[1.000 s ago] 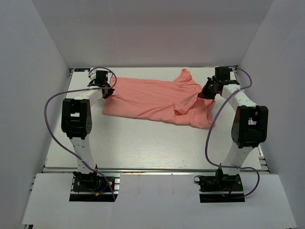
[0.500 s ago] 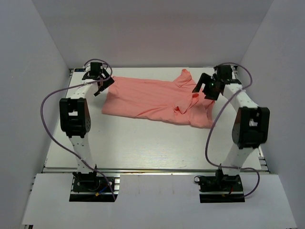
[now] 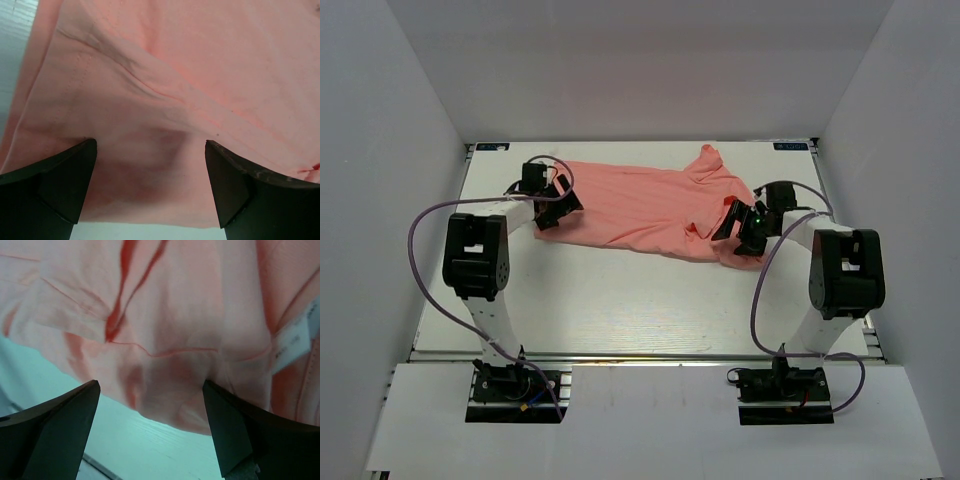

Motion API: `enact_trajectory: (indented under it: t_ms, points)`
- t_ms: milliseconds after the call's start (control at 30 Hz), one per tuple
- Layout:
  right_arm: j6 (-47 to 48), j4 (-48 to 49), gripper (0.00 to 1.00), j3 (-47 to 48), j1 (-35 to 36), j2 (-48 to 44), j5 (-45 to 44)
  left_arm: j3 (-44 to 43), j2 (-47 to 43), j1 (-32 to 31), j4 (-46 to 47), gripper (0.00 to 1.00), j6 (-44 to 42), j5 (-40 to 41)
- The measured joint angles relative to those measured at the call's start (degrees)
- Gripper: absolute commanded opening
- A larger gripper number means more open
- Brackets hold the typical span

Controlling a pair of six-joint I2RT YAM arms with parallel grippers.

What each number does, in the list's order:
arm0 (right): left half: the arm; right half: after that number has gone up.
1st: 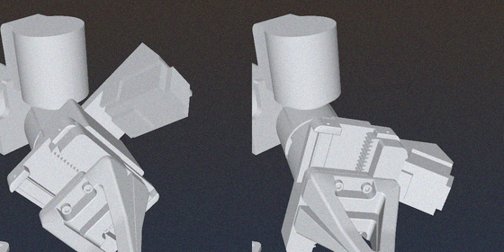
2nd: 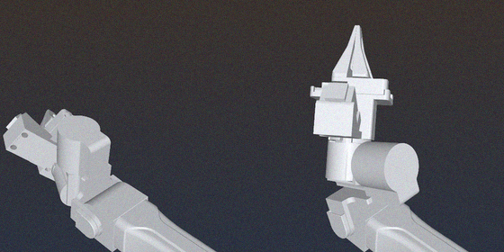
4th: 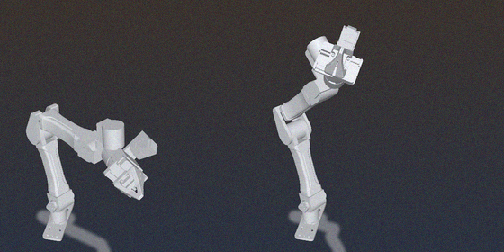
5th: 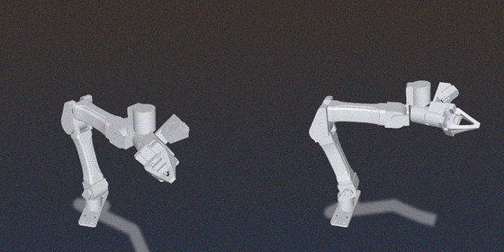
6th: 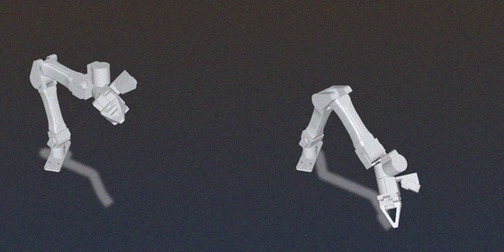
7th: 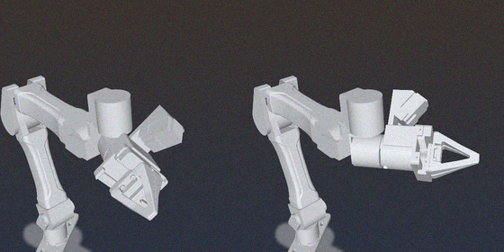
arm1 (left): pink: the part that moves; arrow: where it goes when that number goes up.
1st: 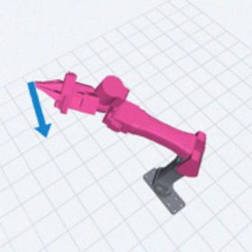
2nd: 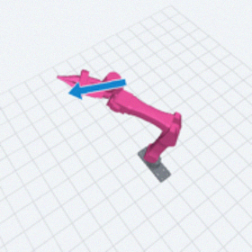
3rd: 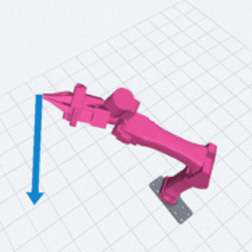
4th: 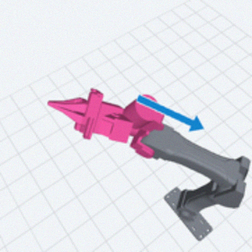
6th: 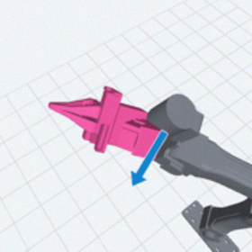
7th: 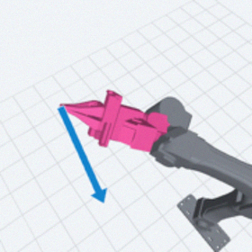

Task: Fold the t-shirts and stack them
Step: Fold the flattened tshirt in 1/3 of the way

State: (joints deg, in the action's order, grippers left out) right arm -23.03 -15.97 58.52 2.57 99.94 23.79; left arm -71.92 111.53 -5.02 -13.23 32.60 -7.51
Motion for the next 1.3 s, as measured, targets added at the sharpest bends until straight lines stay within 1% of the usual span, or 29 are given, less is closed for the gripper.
enact_trajectory:
  t_ms: [133, 233, 367, 500, 633, 733, 900, 1033, 1167, 1300]
  points:
    - [-2.2, 1.7, 0.9, -0.6, -1.0, 1.0, 0.3, 1.3, -0.5, 0.6, 0.3, 1.0, 0.8, 1.2]
    - [-5.1, 4.8, 0.9, -3.5, -2.4, -0.1, 0.6, 5.3, -3.5, 0.7, 0.6, 1.0, 1.9, 4.7]
    - [-8.4, 8.8, 0.9, -10.1, -5.3, -4.9, 0.2, 12.6, -10.3, 1.2, -2.0, 1.0, 3.6, 8.7]
    - [-10.2, 10.5, 0.9, -17.4, -7.4, -11.6, -0.2, 19.4, -17.0, 1.6, -4.8, 1.0, 5.0, 9.9]
    - [-9.7, 8.2, 0.9, -22.4, -7.5, -18.3, -1.2, 26.9, -25.6, 1.4, -7.6, 1.0, 4.8, 9.9]
    - [-7.6, 3.2, 0.9, -23.1, -7.6, -22.4, -4.1, 31.1, -32.6, 1.5, -11.0, 1.0, 3.9, 10.4]
    - [-2.5, -4.2, 0.9, -20.4, -5.9, -31.2, -6.3, 30.3, -42.2, 1.5, -13.7, 1.0, 3.8, 12.3]
    - [0.7, -4.1, 0.9, -15.6, -2.4, -34.7, -3.5, 28.0, -47.0, 1.5, -14.2, 1.0, 4.3, 13.4]
    - [1.7, -2.2, 0.9, -14.8, 1.8, -32.9, -0.7, 27.2, -48.3, 1.5, -14.6, 1.0, 4.5, 14.5]
    - [1.9, -0.8, 0.9, -14.8, 5.9, -25.6, 0.4, 27.2, -48.3, 1.5, -16.2, 1.0, 4.5, 15.0]
